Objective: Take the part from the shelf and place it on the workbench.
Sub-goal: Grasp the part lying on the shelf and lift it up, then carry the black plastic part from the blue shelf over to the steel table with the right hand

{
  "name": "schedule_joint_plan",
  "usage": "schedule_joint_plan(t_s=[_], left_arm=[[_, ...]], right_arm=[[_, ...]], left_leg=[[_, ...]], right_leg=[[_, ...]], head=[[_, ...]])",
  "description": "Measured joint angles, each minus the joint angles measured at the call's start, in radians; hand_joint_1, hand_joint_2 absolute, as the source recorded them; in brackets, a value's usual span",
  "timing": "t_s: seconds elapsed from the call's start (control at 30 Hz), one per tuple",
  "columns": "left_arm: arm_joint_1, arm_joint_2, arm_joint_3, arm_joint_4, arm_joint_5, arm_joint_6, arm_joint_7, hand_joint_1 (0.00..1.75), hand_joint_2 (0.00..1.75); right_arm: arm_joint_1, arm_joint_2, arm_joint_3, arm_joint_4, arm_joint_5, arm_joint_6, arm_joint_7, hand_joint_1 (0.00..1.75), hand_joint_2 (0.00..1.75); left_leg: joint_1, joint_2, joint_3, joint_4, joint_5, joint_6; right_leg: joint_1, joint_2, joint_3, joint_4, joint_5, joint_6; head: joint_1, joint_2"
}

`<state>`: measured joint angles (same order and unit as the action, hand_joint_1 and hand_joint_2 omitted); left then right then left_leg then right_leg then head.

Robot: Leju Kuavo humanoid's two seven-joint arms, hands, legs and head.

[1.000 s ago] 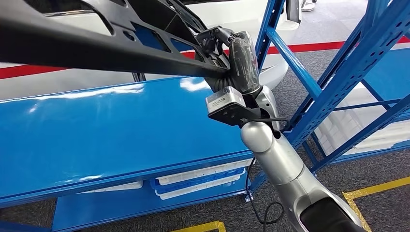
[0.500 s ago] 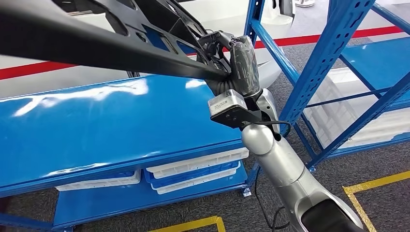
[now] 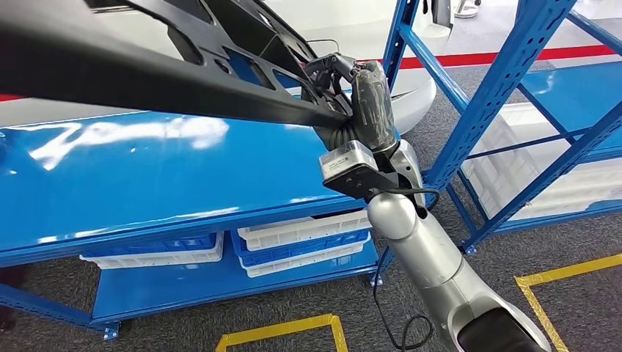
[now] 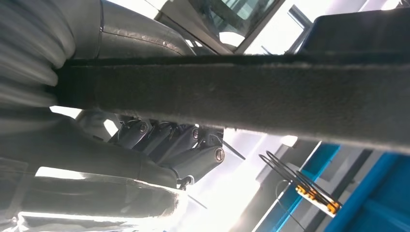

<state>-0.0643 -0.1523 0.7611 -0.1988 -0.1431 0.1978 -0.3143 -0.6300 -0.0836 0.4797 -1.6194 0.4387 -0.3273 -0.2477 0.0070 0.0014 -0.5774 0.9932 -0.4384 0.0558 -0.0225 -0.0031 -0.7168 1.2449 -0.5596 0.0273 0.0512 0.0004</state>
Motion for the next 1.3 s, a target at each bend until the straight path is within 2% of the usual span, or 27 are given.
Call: schedule_joint_plan(t_s=[0.07, 0.1, 0.13, 0.2, 0.27, 0.33, 0.37, 0.4, 0.47, 0.5, 0.53, 0.57, 0.6, 0.67, 0.73, 0.77, 0.87, 0.9, 0.97, 1.0, 1.03, 1.07, 1.1, 1.17, 1.23, 1.27, 1.3], left_arm=[[0.000, -0.001, 0.002, 0.000, 0.000, 0.006, 0.000, 0.00, 1.75], [0.000, -0.002, 0.004, 0.000, 0.000, 0.010, -0.001, 0.00, 1.75], [0.000, -0.003, 0.006, 0.000, 0.000, 0.014, -0.001, 0.00, 1.75], [-0.001, -0.004, 0.010, 0.000, 0.001, 0.022, -0.003, 0.00, 1.75], [-0.001, -0.005, 0.015, 0.000, 0.003, 0.028, -0.005, 0.00, 1.75], [0.000, -0.004, 0.020, 0.000, 0.006, 0.034, -0.005, 0.00, 1.75], [0.000, -0.003, 0.022, 0.000, 0.008, 0.036, -0.005, 0.00, 1.75], [0.001, -0.003, 0.024, 0.000, 0.010, 0.039, -0.005, 0.00, 1.75], [0.001, -0.003, 0.028, 0.000, 0.015, 0.043, -0.004, 0.00, 1.75], [0.000, -0.003, 0.030, 0.000, 0.016, 0.044, -0.003, 0.00, 1.75], [0.000, -0.003, 0.031, 0.000, 0.017, 0.046, -0.003, 0.00, 1.75], [0.000, -0.002, 0.033, 0.000, 0.017, 0.048, -0.003, 0.00, 1.75], [0.000, -0.002, 0.035, 0.000, 0.017, 0.050, -0.003, 0.00, 1.75], [-0.001, -0.001, 0.039, 0.000, 0.016, 0.053, -0.003, 0.00, 1.75], [-0.003, -0.001, 0.042, 0.000, 0.015, 0.053, -0.003, 0.00, 1.75], [-0.004, -0.001, 0.043, 0.000, 0.014, 0.053, -0.003, 0.00, 1.75], [-0.003, -0.002, 0.045, 0.000, 0.014, 0.054, -0.002, 0.00, 1.75], [-0.003, -0.002, 0.045, 0.000, 0.014, 0.054, -0.002, 0.00, 1.75], [-0.003, -0.001, 0.046, 0.000, 0.013, 0.054, -0.002, 0.00, 1.75], [-0.003, -0.001, 0.046, 0.000, 0.013, 0.054, -0.002, 0.00, 1.75], [-0.003, -0.001, 0.046, 0.000, 0.012, 0.054, -0.001, 0.00, 1.75], [-0.003, -0.001, 0.046, 0.000, 0.012, 0.054, -0.001, 0.00, 1.75], [-0.003, -0.001, 0.046, 0.000, 0.011, 0.054, -0.001, 0.00, 1.75], [-0.003, -0.002, 0.046, 0.000, 0.010, 0.054, -0.001, 0.00, 1.75], [-0.003, -0.002, 0.047, 0.000, 0.009, 0.054, 0.000, 0.00, 1.75], [-0.003, -0.002, 0.047, 0.000, 0.008, 0.055, 0.000, 0.00, 1.75], [-0.003, -0.002, 0.047, 0.000, 0.008, 0.056, 0.001, 0.00, 1.75]], right_arm=[[0.013, -0.001, 0.000, 0.000, -0.004, 0.000, -0.004, 1.75, 1.75], [0.019, -0.001, 0.000, 0.000, -0.006, 0.000, -0.007, 1.75, 1.75], [0.023, -0.001, 0.000, -0.001, -0.006, 0.000, -0.010, 1.75, 1.75], [0.027, 0.000, 0.000, -0.005, -0.006, -0.001, -0.017, 1.75, 1.75], [0.030, 0.001, -0.001, -0.011, -0.006, -0.003, -0.021, 1.75, 1.75], [0.036, 0.002, -0.003, -0.014, -0.006, -0.005, -0.023, 1.75, 1.75], [0.039, 0.003, -0.003, -0.015, -0.005, -0.006, -0.023, 1.75, 1.75], [0.042, 0.006, -0.003, -0.016, -0.004, -0.006, -0.023, 1.75, 1.75], [0.047, 0.013, -0.003, -0.017, 0.000, -0.006, -0.023, 1.75, 1.75], [0.050, 0.017, -0.004, -0.018, 0.003, -0.006, -0.023, 1.75, 1.75], [0.053, 0.020, -0.004, -0.019, 0.005, -0.006, -0.024, 1.75, 1.75], [0.056, 0.022, -0.004, -0.019, 0.006, -0.006, -0.024, 1.75, 1.75], [0.059, 0.023, -0.004, -0.019, 0.007, -0.006, -0.024, 1.75, 1.75], [0.061, 0.025, -0.005, -0.019, 0.007, -0.005, -0.024, 1.75, 1.75], [0.060, 0.027, -0.008, -0.020, 0.006, -0.003, -0.023, 1.75, 1.75], [0.059, 0.027, -0.009, -0.021, 0.005, -0.002, -0.023, 1.75, 1.75], [0.060, 0.028, -0.014, -0.021, 0.005, 0.001, -0.022, 1.75, 1.75], [0.060, 0.027, -0.017, -0.021, 0.004, 0.002, -0.023, 1.75, 1.75], [0.061, 0.026, -0.020, -0.021, 0.004, 0.002, -0.023, 1.75, 1.75], [0.062, 0.025, -0.021, -0.021, 0.003, 0.002, -0.023, 1.75, 1.75], [0.063, 0.025, -0.022, -0.021, 0.003, 0.002, -0.022, 1.75, 1.75], [0.065, 0.024, -0.022, -0.021, 0.002, 0.002, -0.022, 1.75, 1.75], [0.066, 0.024, -0.022, -0.021, 0.002, 0.002, -0.022, 1.75, 1.75], [0.067, 0.024, -0.023, -0.021, 0.000, 0.003, -0.022, 1.75, 1.75], [0.064, 0.024, -0.025, -0.021, -0.004, 0.004, -0.022, 1.75, 1.75], [0.063, 0.024, -0.027, -0.022, -0.007, 0.006, -0.022, 1.75, 1.75], [0.062, 0.024, -0.029, -0.022, -0.009, 0.008, -0.022, 1.75, 1.75]], left_leg=[[-0.004, 0.000, -0.026, 0.001, 0.019, 0.001], [-0.006, -0.001, -0.038, 0.002, 0.029, 0.000], [-0.008, -0.001, -0.049, 0.003, 0.038, -0.002], [-0.013, -0.003, -0.066, 0.007, 0.055, -0.009], [-0.016, -0.003, -0.073, 0.008, 0.070, -0.018], [-0.013, -0.005, -0.077, 0.009, 0.079, -0.029], [-0.010, -0.005, -0.083, 0.019, 0.063, -0.035], [-0.007, -0.006, -0.094, 0.046, 0.029, -0.043], [0.001, -0.005, -0.129, 0.155, -0.074, -0.058], [0.004, -0.005, -0.145, 0.221, -0.113, -0.065], [0.008, -0.005, -0.154, 0.273, -0.129, -0.071], [0.012, -0.005, -0.148, 0.298, -0.122, -0.076], [0.016, -0.004, -0.124, 0.287, -0.098, -0.079], [0.023, -0.004, -0.030, 0.174, -0.056, -0.083], [0.020, -0.008, 0.052, 0.052, -0.061, -0.078], [0.017, -0.009, 0.067, 0.022, -0.070, -0.072], [0.010, -0.006, 0.054, 0.006, -0.053, -0.040], [0.009, -0.004, 0.045, 0.003, -0.042, -0.026], [0.007, 0.000, 0.018, 0.001, -0.018, -0.007], [0.005, 0.001, 0.003, 0.001, -0.006, -0.003], [0.003, 0.001, -0.012, 0.002, 0.006, -0.003], [0.002, 0.001, -0.027, 0.002, 0.017, -0.003], [0.001, 0.001, -0.042, 0.003, 0.029, -0.004], [0.000, 0.001, -0.069, 0.005, 0.051, -0.010], [-0.004, -0.001, -0.088, 0.008, 0.072, -0.019], [-0.004, -0.002, -0.092, 0.008, 0.082, -0.024], [-0.005, -0.002, -0.094, 0.006, 0.093, -0.030]], right_leg=[[0.002, 0.000, 0.005, 0.062, -0.011, 0.010], [0.004, 0.000, 0.036, 0.038, 0.006, 0.016], [0.006, 0.000, 0.086, -0.022, 0.025, 0.019], [0.014, 0.000, 0.200, -0.178, 0.036, 0.012], [0.021, 0.001, 0.247, -0.261, 0.025, -0.002], [0.017, 0.000, 0.238, -0.270, 0.033, -0.014], [0.012, -0.001, 0.234, -0.271, 0.042, -0.023], [0.006, -0.003, 0.229, -0.272, 0.052, -0.033], [0.003, -0.006, 0.209, -0.272, 0.075, -0.045], [0.003, -0.006, 0.195, -0.270, 0.086, -0.046], [0.003, -0.007, 0.181, -0.269, 0.096, -0.044], [0.002, -0.007, 0.167, -0.266, 0.105, -0.040], [0.001, -0.007, 0.153, -0.263, 0.113, -0.036], [-0.001, -0.007, 0.130, -0.254, 0.125, -0.025], [0.001, -0.008, 0.115, -0.245, 0.136, -0.010], [0.002, -0.009, 0.110, -0.243, 0.143, -0.002], [0.004, -0.009, 0.096, -0.237, 0.151, 0.018], [0.005, -0.008, 0.082, -0.215, 0.128, 0.016], [0.004, -0.005, 0.042, -0.113, 0.046, 0.003], [0.004, -0.004, 0.021, -0.042, 0.003, -0.001], [0.004, -0.004, 0.011, 0.018, -0.020, 0.001], [0.004, -0.003, 0.011, 0.055, -0.025, 0.007], [0.004, -0.003, 0.030, 0.056, -0.011, 0.016], [0.006, -0.003, 0.123, -0.048, 0.028, 0.025], [0.013, -0.001, 0.234, -0.204, 0.026, 0.016], [0.017, 0.000, 0.262, -0.254, 0.016, 0.009], [0.022, 0.001, 0.268, -0.276, 0.012, 0.002]], head=[[0.000, 0.000], [0.000, 0.000], [0.000, 0.000], [0.000, 0.000], [-0.001, 0.000], [-0.002, 0.000], [-0.003, 0.000], [-0.003, 0.000], [-0.005, 0.000], [-0.005, 0.000], [-0.005, 0.000], [-0.005, 0.000], [-0.005, 0.000], [-0.006, 0.000], [-0.004, 0.000], [-0.004, 0.000], [-0.003, 0.000], [-0.002, 0.000], [0.001, 0.000], [0.002, 0.000], [0.002, 0.000], [0.002, 0.000], [0.002, 0.000], [0.002, 0.000], [0.001, 0.000], [0.001, 0.000], [0.000, 0.000]])
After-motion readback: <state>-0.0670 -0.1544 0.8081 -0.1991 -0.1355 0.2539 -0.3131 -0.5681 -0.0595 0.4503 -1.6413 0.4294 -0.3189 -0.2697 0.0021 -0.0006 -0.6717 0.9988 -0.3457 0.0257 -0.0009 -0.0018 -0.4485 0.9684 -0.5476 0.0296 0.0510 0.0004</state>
